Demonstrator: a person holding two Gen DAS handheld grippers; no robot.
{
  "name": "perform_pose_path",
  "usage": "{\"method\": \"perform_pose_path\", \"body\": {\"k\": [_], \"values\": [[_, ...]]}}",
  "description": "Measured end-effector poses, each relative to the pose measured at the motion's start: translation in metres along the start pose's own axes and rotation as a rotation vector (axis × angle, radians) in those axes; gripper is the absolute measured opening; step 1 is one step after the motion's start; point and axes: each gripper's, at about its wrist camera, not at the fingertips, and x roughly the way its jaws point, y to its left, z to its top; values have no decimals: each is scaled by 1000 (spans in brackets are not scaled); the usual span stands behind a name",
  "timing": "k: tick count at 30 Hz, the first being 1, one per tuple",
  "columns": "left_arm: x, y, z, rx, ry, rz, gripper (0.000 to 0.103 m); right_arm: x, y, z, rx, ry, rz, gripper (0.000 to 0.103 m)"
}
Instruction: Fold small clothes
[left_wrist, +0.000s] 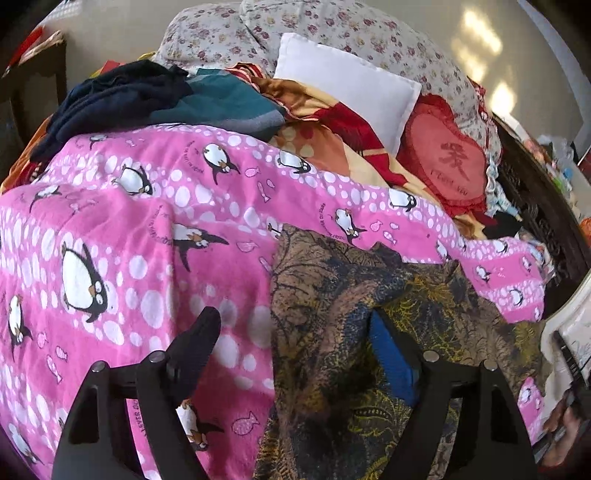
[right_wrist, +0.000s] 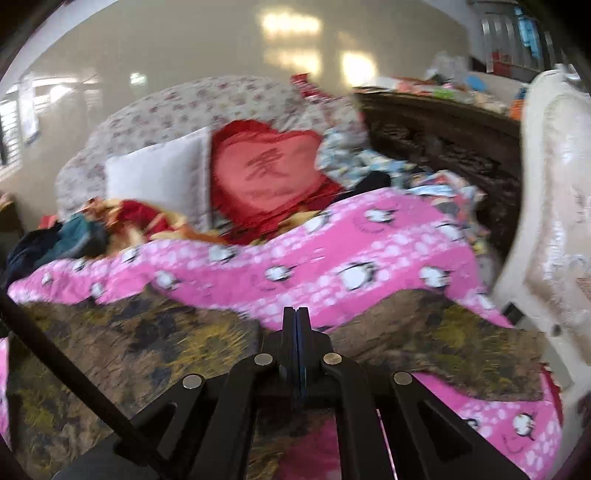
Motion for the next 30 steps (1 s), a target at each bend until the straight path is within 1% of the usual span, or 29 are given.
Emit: {"method": "perform_pose_path", "body": {"k": [1,2,3,4,5,6,7,8,9,10,11,12,13,14,15,16,18,20,22,23,24,25,26,27,29,30], "values": [[-1,1,0,5,-2,10,81,3,1,-1,3,16,23,7],[-2,2,0,9,-6,18,81,7,2,-3,16,35,43,26],[-3,5,0,9,-10,19,81,11,2,-4,34,38,56,42],[-3,7,0,2,-11,11,81,13,1,-5,52,32,64,77],[-3,9,1,-8,-9,2,82,16,0,-5,84,21,69,94],[-1,11,1,-17,-5,-1,84,20,1,-6,96,28,72,94],[1,12,1,-21,0,3,84,28,3,-6,101,55,65,94],[4,12,1,-22,3,10,84,37,6,-6,95,93,54,92],[7,10,0,-16,8,18,84,47,11,-6,76,130,48,87],[9,8,-1,-8,13,20,84,53,15,-7,53,153,53,60],[12,6,-1,-1,16,24,84,61,24,-10,4,183,69,15],[13,3,-1,10,16,35,84,63,28,-11,-19,191,71,4],[14,0,-1,24,12,48,84,63,32,-12,-37,183,70,4],[14,-4,0,42,3,61,80,59,35,-11,-53,155,70,4],[14,-5,1,49,-6,68,59,53,37,-9,-64,127,65,4],[13,-6,4,61,-14,76,44,46,37,-6,-67,95,55,4],[10,-1,9,50,-15,25,1,32,33,3,-56,36,37,3],[7,7,12,35,-40,69,2,27,30,9,-49,13,23,3],[14,17,10,24,-29,59,2,31,30,9,-62,14,-32,3],[18,21,7,18,-31,51,2,38,28,7,-60,33,-44,3],[16,21,6,20,-43,48,2,48,28,3,-44,64,-34,3],[14,19,6,25,-43,53,2,59,27,-2,-38,97,-27,3],[12,16,7,27,-42,58,2,74,30,-9,-45,140,-36,3],[11,14,7,32,-43,64,2,83,31,-14,-52,162,-47,3],[10,11,8,45,-35,82,2,94,30,-19,-71,190,-79,4],[9,12,9,43,-33,82,2,94,28,-19,-64,186,-82,4]]}}
